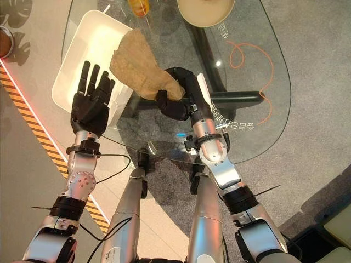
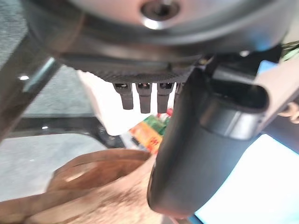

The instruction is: Wipe the table with a cloth and put it in the basket.

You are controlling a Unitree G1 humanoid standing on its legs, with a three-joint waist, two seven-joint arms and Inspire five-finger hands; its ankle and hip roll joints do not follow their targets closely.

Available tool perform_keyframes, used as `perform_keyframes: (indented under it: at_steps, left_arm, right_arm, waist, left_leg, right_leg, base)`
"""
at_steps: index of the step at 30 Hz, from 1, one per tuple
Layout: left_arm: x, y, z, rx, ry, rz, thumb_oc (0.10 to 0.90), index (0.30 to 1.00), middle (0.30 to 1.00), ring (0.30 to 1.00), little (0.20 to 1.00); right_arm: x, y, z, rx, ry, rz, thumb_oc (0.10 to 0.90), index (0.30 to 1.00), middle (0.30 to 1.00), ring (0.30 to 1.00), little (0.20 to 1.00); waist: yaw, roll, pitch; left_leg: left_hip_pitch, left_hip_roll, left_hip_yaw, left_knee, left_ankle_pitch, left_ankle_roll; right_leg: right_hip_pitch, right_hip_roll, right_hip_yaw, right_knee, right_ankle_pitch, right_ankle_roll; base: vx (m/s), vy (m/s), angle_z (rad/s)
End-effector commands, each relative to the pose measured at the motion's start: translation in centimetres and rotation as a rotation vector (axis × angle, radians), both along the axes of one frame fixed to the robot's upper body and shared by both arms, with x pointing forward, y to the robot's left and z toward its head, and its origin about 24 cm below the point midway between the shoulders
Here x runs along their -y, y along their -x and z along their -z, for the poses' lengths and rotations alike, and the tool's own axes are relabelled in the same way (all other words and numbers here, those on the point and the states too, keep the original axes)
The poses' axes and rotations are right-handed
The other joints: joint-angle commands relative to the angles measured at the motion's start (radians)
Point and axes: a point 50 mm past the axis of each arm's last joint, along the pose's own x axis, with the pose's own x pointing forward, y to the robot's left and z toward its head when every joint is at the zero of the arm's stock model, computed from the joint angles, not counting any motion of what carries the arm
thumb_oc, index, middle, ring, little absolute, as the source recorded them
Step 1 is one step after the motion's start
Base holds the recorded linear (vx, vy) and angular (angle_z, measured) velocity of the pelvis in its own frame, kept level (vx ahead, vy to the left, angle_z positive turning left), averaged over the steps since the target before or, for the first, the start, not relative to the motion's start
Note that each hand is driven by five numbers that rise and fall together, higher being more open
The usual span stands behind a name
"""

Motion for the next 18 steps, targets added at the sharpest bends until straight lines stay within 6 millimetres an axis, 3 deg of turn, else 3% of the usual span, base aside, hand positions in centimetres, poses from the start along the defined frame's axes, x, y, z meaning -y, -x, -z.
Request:
perform_keyframes:
  at_steps: [1,18]
  left_arm:
    - [-0.1,1.4,-4.6,0.249,-0.029,0.061,0.8,0.9,0.9,0.9,0.9]
    - [1.6,1.6,-5.0,0.283,0.014,0.172,0.8,0.9,0.9,0.9,0.9]
  right_arm:
    - [-3.0,4.7,-7.7,0.422,-0.116,-0.259,0.1,0.3,0.3,0.3,0.2]
    - [-5.0,4.8,-7.0,0.351,-0.045,-0.359,0.1,0.3,0.3,0.3,0.2]
  waist:
    - [-0.009,-0.014,-0.027]
    - [-0.006,-0.014,-0.027]
  left_leg:
    - [0.024,-0.073,0.117,0.098,-0.114,0.119]
    - [0.028,-0.079,0.117,0.088,-0.106,0.116]
  right_leg:
    - [0.069,0.065,0.018,-0.123,0.083,0.0]
    - [0.073,0.063,0.015,-0.134,0.091,0.001]
  base:
    - [0.0,0.0,0.0]
    - [0.0,0.0,0.0]
